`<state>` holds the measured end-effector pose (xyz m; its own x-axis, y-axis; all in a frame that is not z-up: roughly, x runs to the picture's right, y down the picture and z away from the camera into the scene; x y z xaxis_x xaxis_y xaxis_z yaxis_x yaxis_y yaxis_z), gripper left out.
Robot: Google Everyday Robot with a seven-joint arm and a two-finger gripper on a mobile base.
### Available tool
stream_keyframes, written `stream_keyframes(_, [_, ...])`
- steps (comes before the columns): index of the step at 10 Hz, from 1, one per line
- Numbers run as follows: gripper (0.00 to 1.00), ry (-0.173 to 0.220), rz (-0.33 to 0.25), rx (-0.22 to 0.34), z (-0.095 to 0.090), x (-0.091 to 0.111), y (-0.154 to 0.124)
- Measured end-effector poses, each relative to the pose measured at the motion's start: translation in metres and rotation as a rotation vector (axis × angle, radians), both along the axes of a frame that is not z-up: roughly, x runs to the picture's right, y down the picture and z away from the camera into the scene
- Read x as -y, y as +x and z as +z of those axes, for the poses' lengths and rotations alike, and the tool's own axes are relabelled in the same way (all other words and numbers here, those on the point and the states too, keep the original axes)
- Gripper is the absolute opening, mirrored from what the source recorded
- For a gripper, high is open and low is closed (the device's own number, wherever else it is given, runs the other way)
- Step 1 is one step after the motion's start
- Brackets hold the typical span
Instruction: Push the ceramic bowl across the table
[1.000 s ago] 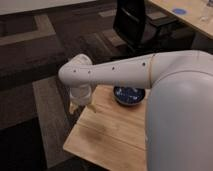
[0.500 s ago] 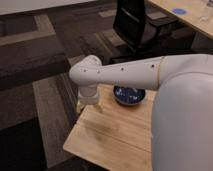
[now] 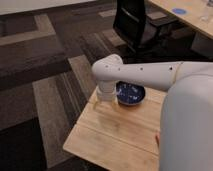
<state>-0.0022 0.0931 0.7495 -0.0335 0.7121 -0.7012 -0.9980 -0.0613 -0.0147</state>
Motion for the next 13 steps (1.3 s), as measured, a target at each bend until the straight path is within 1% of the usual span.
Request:
stream_keyframes(1, [0.65,0.001,0.002,-0.006,0.001,0.000,0.004])
stream_keyframes(3, [0.65,0.001,0.000,-0.002,0.000,0.000,0.001])
stream_keyframes(4, [0.65,-0.004,0.014,-0.008,0.003,-0.002,0.003])
stream_keyframes(5, [0.65,-0.007,0.037,-0.021,0.009,-0.004,0.010])
stream_keyframes(6, [0.65,-0.005,0.067,-0.028,0.020,-0.005,0.017])
stream_keyframes(8, [0.65,0.007,0.087,-0.013,0.035,-0.004,0.023])
stream_keyframes(9, [0.65,0.019,0.108,0.000,0.048,-0.003,0.032])
stream_keyframes(10, [0.65,0.027,0.124,0.012,0.058,-0.004,0.038])
stream_keyframes(11, [0.65,0.033,0.137,0.015,0.065,-0.006,0.049])
stream_keyframes(13, [0.65,0.035,0.155,0.018,0.071,-0.008,0.066])
